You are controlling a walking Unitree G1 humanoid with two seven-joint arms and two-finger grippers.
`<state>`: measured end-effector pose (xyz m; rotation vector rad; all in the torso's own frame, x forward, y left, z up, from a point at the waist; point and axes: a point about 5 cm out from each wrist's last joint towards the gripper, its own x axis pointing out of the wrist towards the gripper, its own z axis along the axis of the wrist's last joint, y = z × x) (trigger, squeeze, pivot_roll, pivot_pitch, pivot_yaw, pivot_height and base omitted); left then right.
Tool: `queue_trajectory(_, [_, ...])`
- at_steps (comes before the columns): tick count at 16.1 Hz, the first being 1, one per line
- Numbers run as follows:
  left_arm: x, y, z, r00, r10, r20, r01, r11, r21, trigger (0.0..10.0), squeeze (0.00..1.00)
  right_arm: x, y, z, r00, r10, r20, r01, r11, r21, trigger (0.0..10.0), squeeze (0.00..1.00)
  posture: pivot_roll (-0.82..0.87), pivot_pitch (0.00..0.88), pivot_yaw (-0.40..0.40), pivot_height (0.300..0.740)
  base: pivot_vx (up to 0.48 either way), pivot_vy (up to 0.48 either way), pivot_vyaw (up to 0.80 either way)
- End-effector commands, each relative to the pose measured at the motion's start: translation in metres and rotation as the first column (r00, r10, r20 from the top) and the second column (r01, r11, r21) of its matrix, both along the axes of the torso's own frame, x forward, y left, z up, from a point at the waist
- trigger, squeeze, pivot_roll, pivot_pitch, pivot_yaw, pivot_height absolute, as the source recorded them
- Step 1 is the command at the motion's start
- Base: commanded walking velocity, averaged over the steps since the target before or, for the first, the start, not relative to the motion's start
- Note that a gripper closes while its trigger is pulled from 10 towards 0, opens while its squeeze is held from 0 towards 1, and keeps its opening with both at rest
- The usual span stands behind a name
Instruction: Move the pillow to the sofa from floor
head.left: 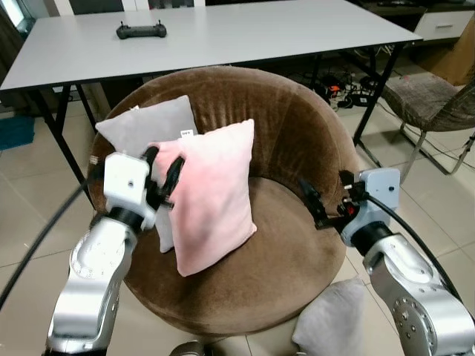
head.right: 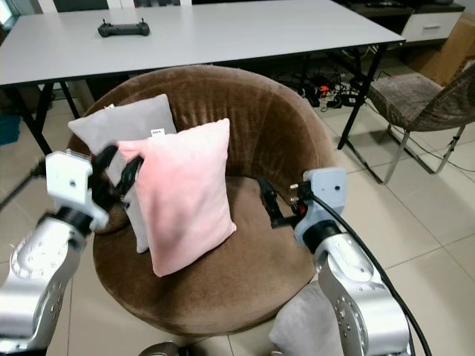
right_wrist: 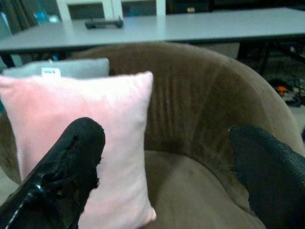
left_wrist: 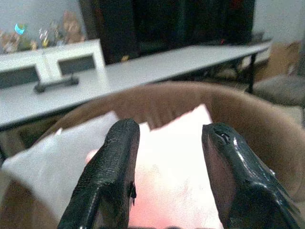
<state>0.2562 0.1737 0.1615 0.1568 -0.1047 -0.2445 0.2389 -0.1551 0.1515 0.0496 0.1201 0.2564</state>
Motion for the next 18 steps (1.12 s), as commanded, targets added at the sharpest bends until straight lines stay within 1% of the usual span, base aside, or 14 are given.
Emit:
queue_trajectory(1, [-0.002, 0.002, 0.001, 1.0, 0.026, -0.011, -0.026, 1.0, 0.013, 10.0, 0.0, -0.003, -0.004, 0.0, 1.0, -0.021, -0.011, 0.021, 1.0, -0.015, 10.0, 0.0, 0.01, 0.0, 0.021, 0.74, -0.292, 0.0, 0.0])
queue_trajectory(2, [-0.004, 0.003, -0.001, 0.998, 0.046, -0.037, -0.045, 0.999, 0.018, 10.0, 0.0, -0.007, -0.005, -0.004, 0.999, -0.028, -0.038, 0.028, 0.999, -0.015, 10.0, 0.0, 0.0, 0.0, 0.022, 0.74, -0.304, 0.0, 0.0])
queue_trajectory(3, [-0.004, 0.003, -0.002, 0.998, 0.051, -0.044, -0.051, 0.999, 0.012, 10.0, 0.0, -0.008, -0.004, -0.004, 0.999, -0.026, -0.037, 0.026, 1.0, -0.017, 10.0, 0.0, 0.0, 0.0, 0.022, 0.74, -0.307, 0.0, 0.0])
queue_trajectory(5, [-0.009, 0.004, -0.012, 0.994, 0.074, -0.078, -0.074, 0.997, -0.002, 10.0, 0.0, -0.006, 0.0, -0.002, 1.0, -0.015, -0.008, 0.015, 0.999, -0.032, 10.0, 0.0, 0.0, 0.0, 0.024, 0.74, -0.307, 0.0, 0.0])
queue_trajectory(8, [-0.011, 0.003, -0.014, 0.992, 0.088, -0.094, -0.09, 0.996, -0.008, 10.0, 0.0, -0.003, 0.0, -0.002, 1.0, 0.004, -0.013, -0.005, 0.999, -0.054, 10.0, 0.0, 0.0, 0.0, 0.016, 0.74, -0.299, 0.0, 0.0])
queue_trajectory(9, [-0.011, 0.003, -0.014, 0.99, 0.097, -0.099, -0.097, 0.995, -0.002, 10.0, 0.0, -0.003, 0.0, -0.003, 1.0, 0.012, -0.02, -0.013, 0.998, -0.061, 10.0, 0.0, 0.0, 0.0, 0.015, 0.74, 0.0, 0.0, 0.0])
queue_trajectory(10, [-0.011, 0.002, -0.015, 0.99, 0.096, -0.101, -0.097, 0.995, -0.013, 10.0, 0.0, -0.002, 0.0, -0.004, 1.0, 0.013, -0.023, -0.015, 0.996, -0.09, 10.0, 0.0, 0.0, 0.0, 0.015, 0.74, 0.0, 0.0, 0.0])
queue_trajectory(11, [-0.01, 0.001, -0.016, 0.99, 0.098, -0.104, -0.101, 0.995, -0.025, 10.0, 0.0, -0.002, 0.0, -0.005, 1.0, 0.013, -0.026, -0.015, 0.996, -0.091, 10.0, 0.0, 0.0, 0.0, 0.014, 0.74, 0.0, 0.0, 0.0])
queue_trajectory(14, [-0.01, -0.001, -0.019, 0.988, 0.104, -0.116, -0.108, 0.994, -0.025, 10.0, 0.0, -0.001, -0.001, -0.005, 0.999, 0.01, -0.03, -0.012, 0.996, -0.083, 10.0, 0.0, -0.01, 0.0, 0.011, 0.74, 0.0, 0.0, 0.0])
queue_trajectory(17, [-0.011, -0.002, -0.023, 0.987, 0.099, -0.129, -0.1, 0.995, 0.0, 10.0, 0.0, -0.001, 0.0, -0.006, 0.999, 0.015, -0.033, -0.017, 0.997, -0.073, 10.0, 0.0, -0.01, 0.0, 0.009, 0.74, 0.0, 0.0, 0.0])
queue_trajectory(18, [-0.01, -0.003, -0.023, 0.987, 0.098, -0.129, -0.098, 0.995, 0.007, 10.0, 0.0, 0.0, -0.001, -0.006, 1.0, 0.01, -0.025, -0.012, 0.997, -0.071, 10.0, 0.0, -0.01, 0.0, 0.007, 0.74, 0.0, -0.262, 0.0])
